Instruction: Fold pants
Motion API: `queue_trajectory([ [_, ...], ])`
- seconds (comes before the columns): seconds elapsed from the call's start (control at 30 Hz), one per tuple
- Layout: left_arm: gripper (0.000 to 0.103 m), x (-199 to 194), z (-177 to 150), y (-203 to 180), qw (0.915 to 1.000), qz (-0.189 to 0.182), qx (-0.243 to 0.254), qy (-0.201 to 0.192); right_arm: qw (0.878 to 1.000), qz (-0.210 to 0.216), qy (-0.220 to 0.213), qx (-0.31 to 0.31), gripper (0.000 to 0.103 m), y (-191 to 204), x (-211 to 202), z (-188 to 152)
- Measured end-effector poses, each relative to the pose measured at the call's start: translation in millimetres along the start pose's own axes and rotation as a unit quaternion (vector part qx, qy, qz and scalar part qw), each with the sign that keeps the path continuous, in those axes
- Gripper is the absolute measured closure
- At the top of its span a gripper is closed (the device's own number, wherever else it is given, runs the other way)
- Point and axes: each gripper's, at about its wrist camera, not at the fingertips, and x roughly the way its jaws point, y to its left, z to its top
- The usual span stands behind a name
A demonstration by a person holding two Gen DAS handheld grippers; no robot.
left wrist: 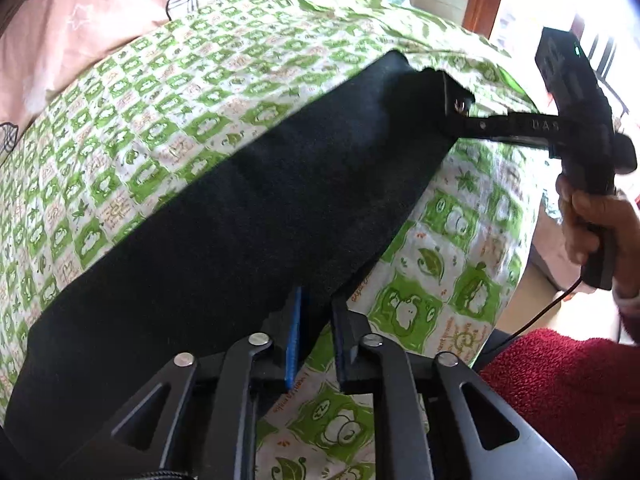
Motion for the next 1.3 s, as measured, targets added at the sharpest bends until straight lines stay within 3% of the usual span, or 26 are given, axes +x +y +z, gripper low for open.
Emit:
queue_trajectory([
  [0.1, 0.065, -14, 8, 2, 0.9997, -0.018, 0.002, -0.019, 1.0, -0.013, -0.014, 0.001, 0.067, -4, -12, -1],
  [0.13, 0.058, -20, 13, 3, 0.9994, -0.019, 0.003, -0.027, 1.0, -0.013, -0.019, 0.007, 0.065, -7, -15, -2],
  [0.33, 0.051, -18, 60, 16, 0.9991, -0.026, 0.0, -0.034, 0.999, 0.019, -0.012, 0.044, 0.065, -20, -9, -8],
  [0.47, 0.048, 11, 98, 20, 0.9979, -0.064, 0.005, -0.006, 0.998, 0.043, -0.013, 0.05, 0.065, -15, 7, -6],
  [0.5, 0.046, 18, 105, 21, 0.9974, -0.072, 0.007, 0.0, 0.997, 0.048, -0.017, 0.053, 0.065, -15, 10, -6],
  [0.57, 0.045, 37, 123, 17, 0.9963, -0.083, 0.013, 0.016, 0.997, 0.042, -0.028, 0.051, 0.086, -15, 11, -3],
  [0.6, 0.045, 51, 134, 13, 0.9958, -0.086, 0.018, 0.026, 0.997, 0.043, -0.033, 0.051, 0.09, -17, 9, -3],
  [0.73, 0.045, 81, 159, -2, 0.9923, -0.109, 0.038, 0.046, 0.995, 0.066, -0.042, 0.063, 0.091, -33, 2, -6],
  [0.8, 0.047, 94, 169, -12, 0.9883, -0.133, 0.049, 0.056, 0.995, 0.065, -0.042, 0.059, 0.091, -32, 1, -8],
  [0.93, 0.076, 125, 181, -30, 0.9778, -0.18, 0.061, 0.088, 0.996, 0.059, -0.042, 0.049, 0.091, -30, 1, -7],
  [1.13, 0.087, 114, 180, -25, 0.977, -0.197, 0.052, 0.062, 0.995, 0.073, -0.042, 0.047, 0.091, -27, -4, -6],
  [1.3, 0.088, 70, 173, -16, 0.978, -0.204, 0.041, 0.009, 0.988, 0.145, -0.058, 0.014, 0.091, -1, -24, 5],
])
